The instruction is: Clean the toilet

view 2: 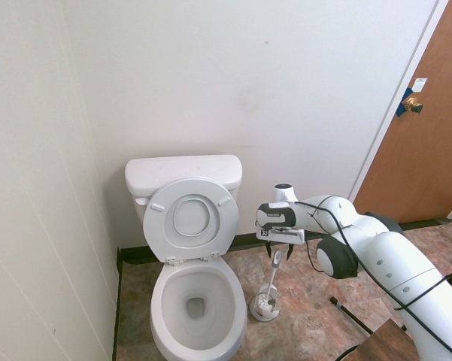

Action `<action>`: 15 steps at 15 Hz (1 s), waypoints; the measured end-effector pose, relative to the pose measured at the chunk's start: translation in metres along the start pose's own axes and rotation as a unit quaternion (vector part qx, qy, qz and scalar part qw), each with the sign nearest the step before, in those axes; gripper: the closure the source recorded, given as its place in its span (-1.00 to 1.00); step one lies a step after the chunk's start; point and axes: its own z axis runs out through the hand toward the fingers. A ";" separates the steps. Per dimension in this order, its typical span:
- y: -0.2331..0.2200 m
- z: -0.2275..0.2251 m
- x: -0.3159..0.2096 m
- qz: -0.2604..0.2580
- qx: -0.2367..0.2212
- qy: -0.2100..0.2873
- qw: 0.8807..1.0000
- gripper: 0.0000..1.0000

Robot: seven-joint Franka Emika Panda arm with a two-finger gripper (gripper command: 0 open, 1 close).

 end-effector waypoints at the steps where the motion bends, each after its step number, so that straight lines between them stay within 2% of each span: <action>1: 0.000 0.000 0.000 -0.001 -0.001 -0.001 1.000 1.00; 15: -0.003 0.000 0.004 -0.027 0.011 -0.011 1.000 1.00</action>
